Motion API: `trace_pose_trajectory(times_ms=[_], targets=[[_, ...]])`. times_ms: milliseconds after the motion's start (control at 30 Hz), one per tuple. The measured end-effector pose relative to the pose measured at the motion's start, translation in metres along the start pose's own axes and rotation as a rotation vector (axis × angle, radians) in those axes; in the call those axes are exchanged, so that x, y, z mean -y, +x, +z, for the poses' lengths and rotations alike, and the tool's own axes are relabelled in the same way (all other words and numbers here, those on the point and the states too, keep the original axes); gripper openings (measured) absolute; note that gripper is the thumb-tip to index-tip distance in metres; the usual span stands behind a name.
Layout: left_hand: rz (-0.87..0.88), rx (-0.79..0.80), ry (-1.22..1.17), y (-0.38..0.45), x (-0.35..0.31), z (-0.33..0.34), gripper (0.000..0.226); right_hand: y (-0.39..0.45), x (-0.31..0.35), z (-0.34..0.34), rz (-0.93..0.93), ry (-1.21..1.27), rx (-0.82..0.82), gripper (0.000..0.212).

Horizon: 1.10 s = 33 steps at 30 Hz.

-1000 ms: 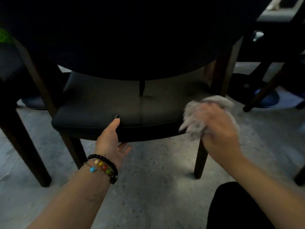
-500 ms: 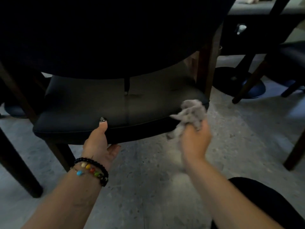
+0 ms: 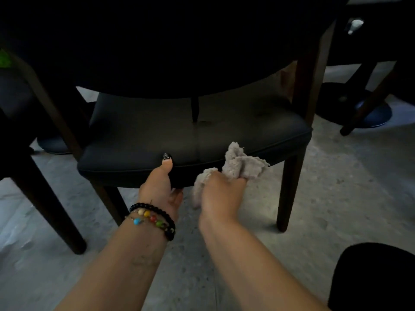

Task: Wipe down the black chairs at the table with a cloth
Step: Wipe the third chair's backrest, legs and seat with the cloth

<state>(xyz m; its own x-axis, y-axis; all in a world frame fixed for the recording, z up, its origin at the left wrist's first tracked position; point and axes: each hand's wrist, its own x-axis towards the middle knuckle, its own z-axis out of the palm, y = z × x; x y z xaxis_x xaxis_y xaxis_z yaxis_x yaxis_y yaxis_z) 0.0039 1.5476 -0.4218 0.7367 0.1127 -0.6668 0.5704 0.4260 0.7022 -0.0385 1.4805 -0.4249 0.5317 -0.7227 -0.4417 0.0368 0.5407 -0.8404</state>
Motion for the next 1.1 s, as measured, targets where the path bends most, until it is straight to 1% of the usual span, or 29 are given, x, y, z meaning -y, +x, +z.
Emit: trace_pose_trajectory(times_ms=[33,67,100,167,233,267,333,367,400,433,467,500,567,633,700,767,800,833,867,900,933,967,1033,1067,1100], targets=[[-0.004,0.026,-0.002,-0.001,-0.001,-0.003,0.032,-0.004,0.005,-0.010,0.032,-0.001,0.064,0.050],[-0.002,0.043,0.001,-0.003,-0.001,-0.006,0.029,-0.011,0.014,-0.022,0.025,-0.021,0.131,0.042],[0.002,0.051,0.010,-0.004,0.000,-0.008,0.028,-0.017,0.025,-0.034,-0.035,-0.041,0.198,0.037],[0.004,0.062,0.049,-0.006,0.001,-0.010,0.037,-0.029,0.052,-0.045,-0.254,-0.093,0.341,0.035],[-0.003,0.081,0.091,-0.007,0.001,-0.010,0.044,-0.023,0.068,-0.029,-0.475,-0.145,0.517,0.034],[-0.005,0.088,0.109,-0.007,0.001,-0.011,0.043,-0.017,0.070,-0.017,-0.587,-0.216,0.588,0.034],[-0.001,0.088,0.134,-0.009,0.000,-0.011,0.039,-0.002,0.069,0.006,-0.893,-0.453,0.643,0.036],[0.002,0.080,0.146,-0.010,-0.001,-0.010,0.036,0.006,0.065,0.014,-1.084,-0.594,0.723,0.039],[0.004,0.070,0.154,-0.011,-0.002,-0.011,0.032,0.014,0.059,0.018,-1.264,-0.818,0.815,0.041],[0.005,0.061,0.155,-0.011,-0.002,-0.012,0.026,0.023,0.054,0.019,-1.447,-1.049,0.864,0.042],[0.003,0.062,0.154,-0.011,-0.003,-0.013,0.019,0.032,0.052,0.017,-1.585,-1.192,0.887,0.039],[-0.002,0.069,0.151,-0.011,-0.004,-0.014,0.014,0.040,0.052,0.013,-1.657,-1.278,0.908,0.036],[-0.025,0.087,0.141,-0.010,-0.006,-0.017,0.015,0.051,0.060,0.003,-1.664,-1.327,0.948,0.033],[-0.054,0.099,0.116,-0.010,-0.008,-0.020,0.019,0.064,0.072,-0.010,-1.600,-1.349,0.949,0.037],[-0.072,0.098,0.097,-0.012,-0.008,-0.020,0.021,0.079,0.085,-0.024,-1.475,-1.334,0.862,0.040],[-0.088,0.093,0.086,-0.012,-0.009,-0.020,0.027,0.089,0.102,-0.029,-1.311,-1.218,0.723,0.037],[-0.092,0.095,0.083,-0.011,-0.010,-0.020,0.032,0.090,0.108,-0.027,-1.269,-1.117,0.627,0.034],[-0.095,0.098,0.080,-0.010,-0.011,-0.020,0.038,0.088,0.112,-0.023,-1.256,-0.999,0.566,0.033],[-0.099,0.100,0.073,-0.011,-0.013,-0.019,0.044,0.083,0.111,-0.017,-1.245,-0.907,0.548,0.033],[-0.101,0.104,0.074,-0.011,-0.014,-0.018,0.047,0.075,0.104,-0.009,-1.196,-0.871,0.591,0.035],[-0.095,0.110,0.090,-0.011,-0.015,-0.018,0.047,0.067,0.093,-0.002,-1.156,-0.938,0.644,0.040],[-0.083,0.102,0.118,-0.011,-0.015,-0.017,0.047,0.057,0.078,0.005,-1.152,-1.115,0.684,0.046],[-0.052,0.035,0.160,-0.009,-0.020,-0.018,0.053,0.049,0.054,0.013,-1.276,-1.534,0.670,0.057],[-0.040,-0.014,0.162,-0.006,-0.025,-0.021,0.057,0.050,0.050,0.016,-1.312,-1.615,0.663,0.057],[-0.031,-0.057,0.142,-0.002,-0.031,-0.027,0.056,0.050,0.052,0.018,-1.333,-1.606,0.671,0.055]])
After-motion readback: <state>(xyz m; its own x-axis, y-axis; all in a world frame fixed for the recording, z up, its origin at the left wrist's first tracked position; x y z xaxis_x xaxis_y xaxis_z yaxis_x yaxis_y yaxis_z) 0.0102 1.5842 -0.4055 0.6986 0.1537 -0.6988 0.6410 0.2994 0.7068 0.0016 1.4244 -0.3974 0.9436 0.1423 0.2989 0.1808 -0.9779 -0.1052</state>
